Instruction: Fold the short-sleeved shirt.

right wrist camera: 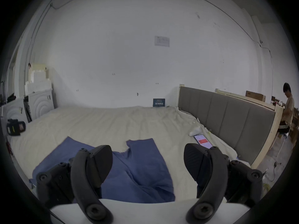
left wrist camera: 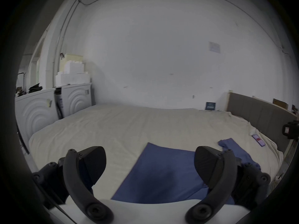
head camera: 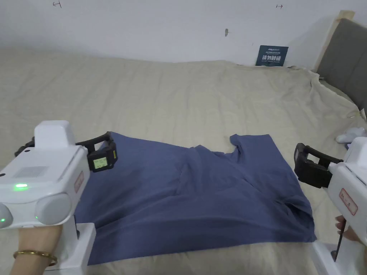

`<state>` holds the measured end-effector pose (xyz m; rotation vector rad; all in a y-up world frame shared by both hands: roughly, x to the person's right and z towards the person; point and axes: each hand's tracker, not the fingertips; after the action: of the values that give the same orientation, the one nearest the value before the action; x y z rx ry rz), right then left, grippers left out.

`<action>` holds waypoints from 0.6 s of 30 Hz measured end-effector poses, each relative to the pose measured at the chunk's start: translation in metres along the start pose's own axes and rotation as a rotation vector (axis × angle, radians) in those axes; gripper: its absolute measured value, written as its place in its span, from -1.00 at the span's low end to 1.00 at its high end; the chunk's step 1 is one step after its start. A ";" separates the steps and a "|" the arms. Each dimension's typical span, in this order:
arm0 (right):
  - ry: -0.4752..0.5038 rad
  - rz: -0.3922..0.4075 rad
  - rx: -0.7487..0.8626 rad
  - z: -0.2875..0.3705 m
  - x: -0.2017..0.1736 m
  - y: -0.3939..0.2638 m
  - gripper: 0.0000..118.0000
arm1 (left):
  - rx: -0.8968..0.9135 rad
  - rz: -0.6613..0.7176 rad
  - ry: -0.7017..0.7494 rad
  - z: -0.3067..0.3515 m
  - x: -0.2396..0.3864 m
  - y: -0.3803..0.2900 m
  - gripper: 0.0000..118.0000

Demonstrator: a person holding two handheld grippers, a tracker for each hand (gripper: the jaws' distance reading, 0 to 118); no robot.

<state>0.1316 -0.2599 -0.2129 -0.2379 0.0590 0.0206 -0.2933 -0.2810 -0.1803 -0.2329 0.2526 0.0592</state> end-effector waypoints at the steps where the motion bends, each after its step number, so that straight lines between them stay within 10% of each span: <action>1: 0.007 -0.008 0.002 0.002 -0.002 -0.002 0.40 | 0.003 -0.006 -0.006 0.000 0.004 -0.003 0.51; 7: 0.035 -0.017 0.022 0.017 -0.023 -0.008 -0.90 | 0.014 -0.029 -0.036 0.005 0.011 -0.018 -0.68; 9: 0.051 -0.022 0.034 0.020 -0.027 -0.009 -1.00 | 0.020 -0.029 -0.032 0.010 0.014 -0.019 -1.00; 18: 0.068 -0.038 0.019 0.012 -0.027 -0.014 -1.00 | 0.012 -0.023 -0.055 0.008 0.009 -0.027 -1.00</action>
<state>0.1054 -0.2709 -0.1958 -0.2207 0.1222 -0.0258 -0.2808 -0.3055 -0.1690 -0.2219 0.1958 0.0410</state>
